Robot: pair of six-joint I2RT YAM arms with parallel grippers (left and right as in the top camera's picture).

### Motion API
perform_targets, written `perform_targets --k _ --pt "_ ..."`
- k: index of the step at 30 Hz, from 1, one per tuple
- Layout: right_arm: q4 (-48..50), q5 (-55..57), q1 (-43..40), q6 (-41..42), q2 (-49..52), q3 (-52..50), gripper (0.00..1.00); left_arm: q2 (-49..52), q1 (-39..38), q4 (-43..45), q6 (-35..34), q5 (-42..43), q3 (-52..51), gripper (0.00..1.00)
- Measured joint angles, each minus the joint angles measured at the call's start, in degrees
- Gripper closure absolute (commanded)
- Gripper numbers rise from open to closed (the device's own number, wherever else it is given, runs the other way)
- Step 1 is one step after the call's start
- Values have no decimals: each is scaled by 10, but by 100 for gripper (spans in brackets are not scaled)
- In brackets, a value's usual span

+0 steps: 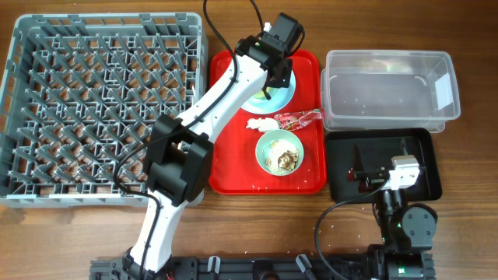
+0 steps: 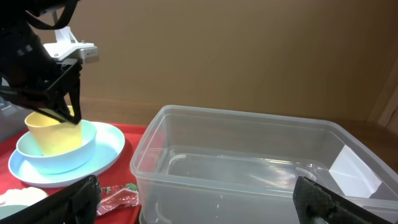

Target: Sort waste into correct bins and load items into the dishwasher rack

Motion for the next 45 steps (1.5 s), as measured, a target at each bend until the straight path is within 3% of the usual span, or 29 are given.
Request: perform_targets --k 5,28,31,45 --pt "0 0 0 0 0 0 0 0 0 10 0 -2 0 87" --pt "0 0 0 0 0 0 0 0 -8 -32 2 -4 0 90" --pt "0 0 0 0 0 0 0 0 -10 -33 2 -4 0 82" --pt "0 0 0 0 0 0 0 0 -10 -37 3 -4 0 83"
